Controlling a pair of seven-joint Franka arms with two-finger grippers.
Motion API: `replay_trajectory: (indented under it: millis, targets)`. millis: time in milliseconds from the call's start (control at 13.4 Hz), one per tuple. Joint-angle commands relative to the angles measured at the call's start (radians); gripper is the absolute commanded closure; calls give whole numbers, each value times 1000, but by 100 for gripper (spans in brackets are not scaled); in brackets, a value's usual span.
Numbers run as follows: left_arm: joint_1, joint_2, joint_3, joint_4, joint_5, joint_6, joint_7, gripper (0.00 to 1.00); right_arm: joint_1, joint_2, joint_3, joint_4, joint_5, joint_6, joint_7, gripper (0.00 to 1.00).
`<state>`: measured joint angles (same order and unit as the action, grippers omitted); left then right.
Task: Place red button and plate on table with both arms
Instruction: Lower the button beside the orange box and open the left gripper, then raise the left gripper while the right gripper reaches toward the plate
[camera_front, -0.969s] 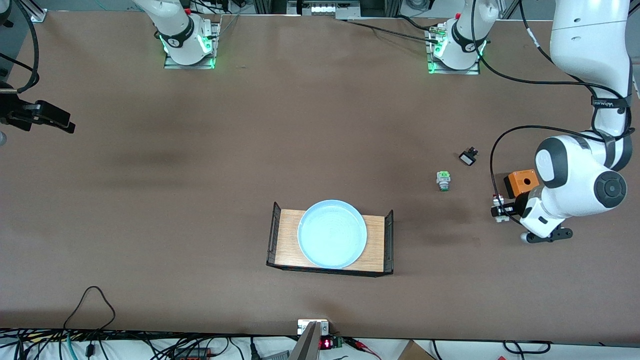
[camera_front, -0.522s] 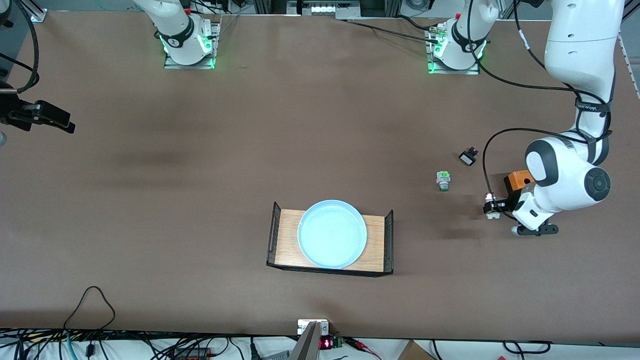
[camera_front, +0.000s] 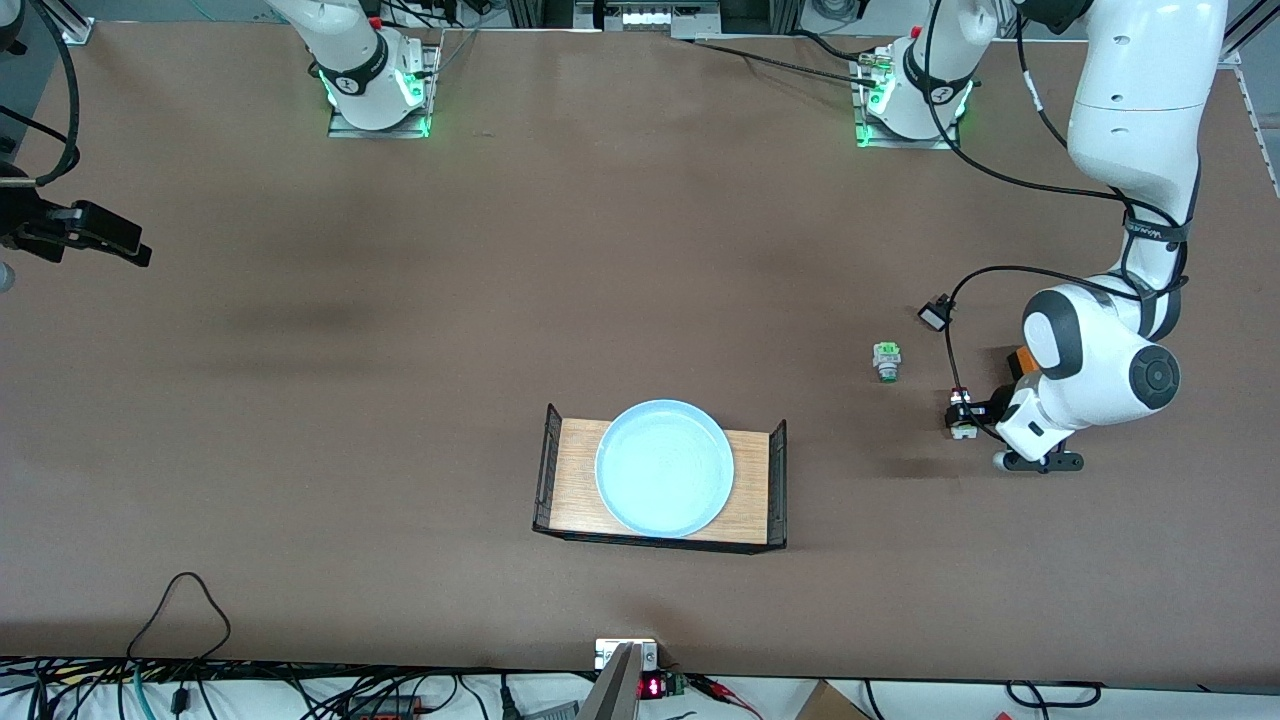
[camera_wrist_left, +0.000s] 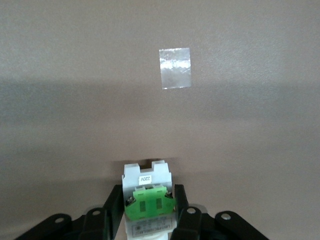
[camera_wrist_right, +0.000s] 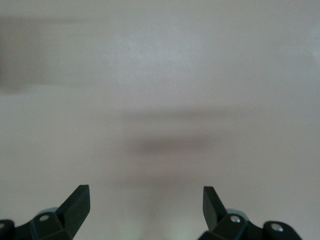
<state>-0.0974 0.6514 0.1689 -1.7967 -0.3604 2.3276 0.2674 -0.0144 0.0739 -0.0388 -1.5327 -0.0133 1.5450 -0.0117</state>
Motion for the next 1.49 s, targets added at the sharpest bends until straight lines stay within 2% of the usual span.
replay_trajectory:
  millis: [0, 373, 671, 894, 1043, 1416]
  targets:
    - [-11, -15, 4, 11, -17, 7, 35, 0, -1, -14, 10, -9, 3, 3, 2, 0]
    - [-22, -127, 18, 28, -11, -17, 7, 0, 33, -14, 16, 2, 13, 9, 4, 0]
    - [-22, -246, 27, 28, 12, -125, -52, 0, 129, -6, 14, 22, 4, 13, 9, 0]
    - [-18, -321, 27, 33, 148, -198, -134, 0, 180, 17, 16, 23, 15, 53, 194, 0]
    - [-16, -367, 27, 34, 193, -241, -149, 0, 224, 27, 16, 23, 12, 56, 298, 0]
    - [4, -504, 18, 34, 279, -365, -151, 0, 290, 60, 16, 23, 3, 106, 384, 0]
